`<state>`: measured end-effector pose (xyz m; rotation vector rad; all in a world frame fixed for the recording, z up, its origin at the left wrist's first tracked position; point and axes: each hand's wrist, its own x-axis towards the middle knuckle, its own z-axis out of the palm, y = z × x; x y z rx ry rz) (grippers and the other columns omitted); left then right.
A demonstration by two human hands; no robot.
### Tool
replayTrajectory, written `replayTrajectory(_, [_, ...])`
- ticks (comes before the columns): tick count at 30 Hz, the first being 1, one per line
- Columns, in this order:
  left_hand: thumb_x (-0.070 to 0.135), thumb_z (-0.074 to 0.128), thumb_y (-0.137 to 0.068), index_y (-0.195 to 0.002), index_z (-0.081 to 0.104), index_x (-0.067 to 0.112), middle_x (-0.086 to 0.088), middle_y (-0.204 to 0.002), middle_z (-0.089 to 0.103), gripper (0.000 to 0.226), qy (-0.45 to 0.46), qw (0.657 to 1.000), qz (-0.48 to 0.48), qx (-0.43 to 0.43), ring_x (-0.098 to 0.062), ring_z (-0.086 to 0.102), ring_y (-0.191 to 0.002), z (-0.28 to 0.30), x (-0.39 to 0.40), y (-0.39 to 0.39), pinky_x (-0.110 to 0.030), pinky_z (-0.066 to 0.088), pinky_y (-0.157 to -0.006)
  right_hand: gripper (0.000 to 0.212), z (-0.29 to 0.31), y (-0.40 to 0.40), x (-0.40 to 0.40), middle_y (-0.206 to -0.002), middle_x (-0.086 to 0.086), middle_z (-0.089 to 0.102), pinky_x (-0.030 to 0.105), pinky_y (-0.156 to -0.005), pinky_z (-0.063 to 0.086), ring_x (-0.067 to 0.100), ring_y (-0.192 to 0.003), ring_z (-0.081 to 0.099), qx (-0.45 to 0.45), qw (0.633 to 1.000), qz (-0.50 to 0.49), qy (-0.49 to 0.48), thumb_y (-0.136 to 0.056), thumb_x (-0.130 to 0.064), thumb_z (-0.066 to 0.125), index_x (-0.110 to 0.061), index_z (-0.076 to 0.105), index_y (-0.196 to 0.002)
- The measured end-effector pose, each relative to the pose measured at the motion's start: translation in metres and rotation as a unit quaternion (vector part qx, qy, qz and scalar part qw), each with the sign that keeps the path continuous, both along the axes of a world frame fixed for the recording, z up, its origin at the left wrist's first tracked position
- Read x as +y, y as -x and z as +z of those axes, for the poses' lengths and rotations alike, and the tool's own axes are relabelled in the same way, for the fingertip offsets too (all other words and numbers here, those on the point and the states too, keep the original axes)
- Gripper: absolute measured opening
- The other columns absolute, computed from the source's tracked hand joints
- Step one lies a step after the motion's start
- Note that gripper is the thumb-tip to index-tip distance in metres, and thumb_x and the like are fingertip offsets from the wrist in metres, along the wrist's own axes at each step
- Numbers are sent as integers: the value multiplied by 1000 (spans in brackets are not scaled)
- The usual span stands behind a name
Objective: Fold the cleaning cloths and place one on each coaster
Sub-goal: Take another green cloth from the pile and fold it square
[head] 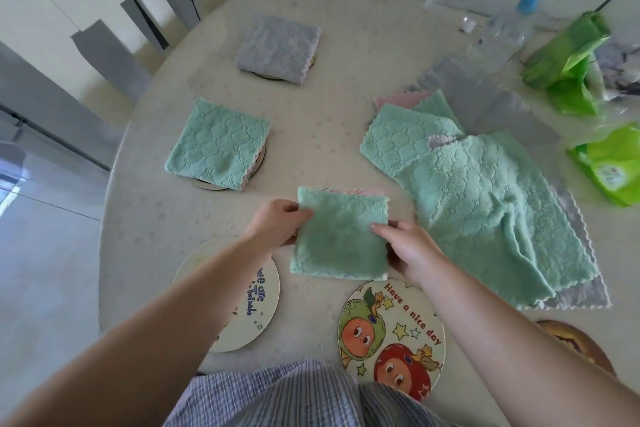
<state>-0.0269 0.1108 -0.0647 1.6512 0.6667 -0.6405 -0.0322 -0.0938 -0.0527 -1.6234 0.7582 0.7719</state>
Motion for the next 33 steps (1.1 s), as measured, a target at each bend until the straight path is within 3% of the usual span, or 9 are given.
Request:
replayTrajectory(4, [26, 61, -87, -87, 62, 12, -3, -80, 62, 14, -68, 993, -86, -37, -17, 58, -70, 8, 18, 6, -28, 49, -65, 26, 18, 20, 13, -80, 9, 59, 29, -59, 49, 17, -62, 53, 46, 996, -12, -79, -85, -15, 66, -5, 56, -107])
replayTrajectory(8, [30, 58, -89, -86, 56, 16, 0, -83, 58, 15, -105, 983, -146, -48, -13, 56, -75, 22, 48, 22, -25, 49, -65, 14, 27, 43, 37, -63, 4, 57, 25, -50, 43, 15, -52, 50, 64, 993, 10, -103, -86, -16, 64, -6, 59, -95])
replayTrajectory(11, [34, 56, -90, -95, 58, 12, -5, -96, 61, 23, -92, 986, -131, -38, -19, 61, -86, 36, 71, 30, -36, 54, -77, 9, 30, 51, 60, -61, 1, 56, 24, -48, 37, 13, -51, 50, 58, 992, 41, -100, -87, -20, 63, -12, 59, -85])
replayTrajectory(14, [36, 56, -90, -99, 59, 9, -7, -96, 62, 28, -79, 990, -100, -63, -19, 60, -84, 48, 88, 40, -36, 52, -74, 12, 33, 57, 76, -57, -2, 52, 22, -45, 33, 11, -49, 47, 47, 992, 64, -98, -89, -24, 60, -17, 55, -81])
replayTrajectory(16, [37, 57, -89, -97, 61, 9, -10, -97, 63, 29, -94, 988, -101, -70, -21, 60, -84, 49, 99, 48, -39, 53, -78, 11, 34, 63, 85, -60, -3, 53, 21, -45, 35, 9, -50, 49, 44, 990, 96, -93, -89, -25, 61, -18, 55, -83])
replayTrajectory(19, [30, 59, -89, -82, 61, 12, -4, -81, 61, 19, -102, 986, -118, -65, -14, 57, -69, 45, 116, 64, -29, 52, -64, 6, 32, 73, 99, -68, -2, 59, 21, -49, 41, 9, -54, 53, 42, 985, 150, -81, -89, -22, 60, -18, 55, -86])
replayTrajectory(23, [23, 57, -90, -95, 65, 14, -1, -91, 67, 13, -137, 975, -154, -86, -18, 63, -83, 31, 133, 82, -35, 51, -76, 13, 32, 82, 114, -77, 7, 64, 23, -48, 43, 13, -53, 55, 33, 975, 203, -87, -88, -14, 61, -11, 55, -99])
replayTrajectory(28, [25, 54, -91, -87, 59, 33, 13, -84, 64, 10, -206, 954, -173, -129, -13, 62, -78, 9, 148, 95, -33, 50, -71, 17, 28, 87, 128, -78, 0, 69, 29, -68, 49, 9, -60, 63, 39, 968, 232, -90, -87, -9, 60, -22, 55, -98])
replayTrajectory(33, [33, 56, -90, -110, 61, 29, 14, -98, 66, 21, -224, 954, -132, -153, -10, 62, -87, -7, 149, 103, -32, 50, -77, 18, 23, 91, 131, -93, 0, 72, 27, -68, 48, 11, -71, 66, 38, 969, 233, -71, -88, -16, 60, -21, 57, -106])
